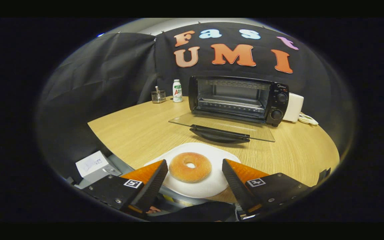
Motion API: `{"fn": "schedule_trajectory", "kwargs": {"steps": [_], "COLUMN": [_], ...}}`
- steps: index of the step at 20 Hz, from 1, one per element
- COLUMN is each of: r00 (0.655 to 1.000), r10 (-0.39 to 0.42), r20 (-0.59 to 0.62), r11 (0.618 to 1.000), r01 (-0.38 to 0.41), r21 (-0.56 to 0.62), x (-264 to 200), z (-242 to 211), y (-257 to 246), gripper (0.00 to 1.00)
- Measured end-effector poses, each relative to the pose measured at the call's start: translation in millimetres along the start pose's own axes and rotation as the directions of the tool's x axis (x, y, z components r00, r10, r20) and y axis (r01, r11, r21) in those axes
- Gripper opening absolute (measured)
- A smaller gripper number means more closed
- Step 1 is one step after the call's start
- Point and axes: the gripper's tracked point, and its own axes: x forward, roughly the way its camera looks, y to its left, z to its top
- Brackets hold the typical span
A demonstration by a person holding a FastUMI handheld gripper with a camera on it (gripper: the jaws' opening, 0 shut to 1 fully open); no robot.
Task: Open the toaster oven, put the food inside, and close the toaster oven door.
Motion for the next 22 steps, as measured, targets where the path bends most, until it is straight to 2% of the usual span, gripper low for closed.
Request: {"fn": "schedule_trajectory", "kwargs": {"steps": [3,5,6,7,9,10,12,14,17,22], "r00": [0.999,0.999,0.999,0.999,0.999,0.999,0.998,0.996,0.997,0.999], "r10": [-0.002,0.004,0.004,0.002,0.013,0.019,0.032,0.043,0.053,0.037], "r20": [-0.040,-0.041,-0.040,-0.042,-0.047,-0.050,-0.058,-0.072,-0.065,0.030], "r11": [1.000,1.000,1.000,1.000,1.000,1.000,0.999,0.999,0.998,0.982], "r01": [0.002,-0.004,-0.004,-0.001,-0.012,-0.018,-0.032,-0.043,-0.051,-0.042], "r21": [-0.009,0.005,0.014,0.013,0.015,0.013,0.001,0.000,0.032,0.182], "x": [7.7,11.5,12.8,14.5,15.5,15.2,12.3,10.1,5.0,8.7], "z": [-11.5,-11.0,-9.6,-9.1,-8.4,-8.2,-9.6,-10.1,0.4,50.6], "y": [4.3,5.7,3.8,2.5,2.5,3.1,6.2,8.4,10.1,-1.7], "gripper": [0.97,0.91,0.85,0.83,0.74,0.66,0.56,0.52,0.52,0.52]}}
